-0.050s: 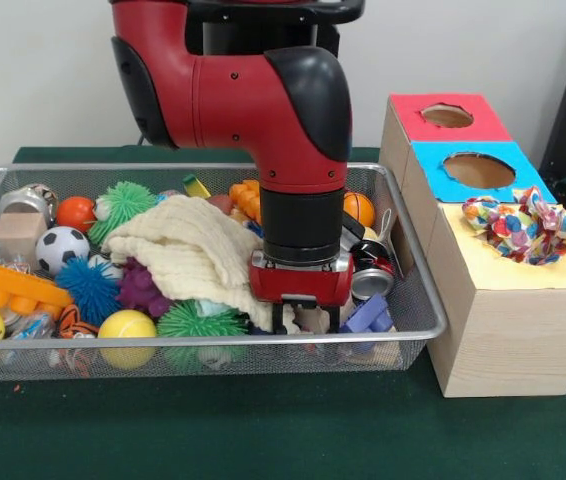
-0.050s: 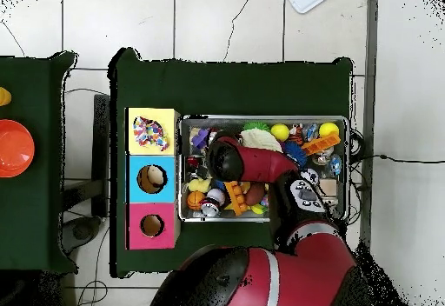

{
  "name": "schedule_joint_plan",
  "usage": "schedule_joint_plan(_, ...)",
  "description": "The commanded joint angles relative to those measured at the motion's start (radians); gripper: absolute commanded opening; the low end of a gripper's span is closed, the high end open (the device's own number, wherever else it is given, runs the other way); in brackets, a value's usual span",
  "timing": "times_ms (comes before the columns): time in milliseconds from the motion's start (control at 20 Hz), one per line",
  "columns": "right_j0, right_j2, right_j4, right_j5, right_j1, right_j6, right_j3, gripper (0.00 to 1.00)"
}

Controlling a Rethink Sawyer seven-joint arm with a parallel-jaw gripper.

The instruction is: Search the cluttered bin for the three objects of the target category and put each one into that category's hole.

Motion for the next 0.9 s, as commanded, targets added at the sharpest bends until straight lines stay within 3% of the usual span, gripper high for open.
schedule_joint_plan(50,-0.068,0.073,-0.005,0.198,0.116,0.007,0.021,1.00)
schedule_joint_plan(300,-0.165,0.193,-0.016,0.279,0.081,-0.063,0.105,1.00)
schedule_joint_plan(450,-0.260,0.317,-0.021,0.327,0.100,-0.123,0.151,1.00)
schedule_joint_plan(900,-0.314,0.384,-0.049,0.348,0.123,-0.099,0.179,1.00)
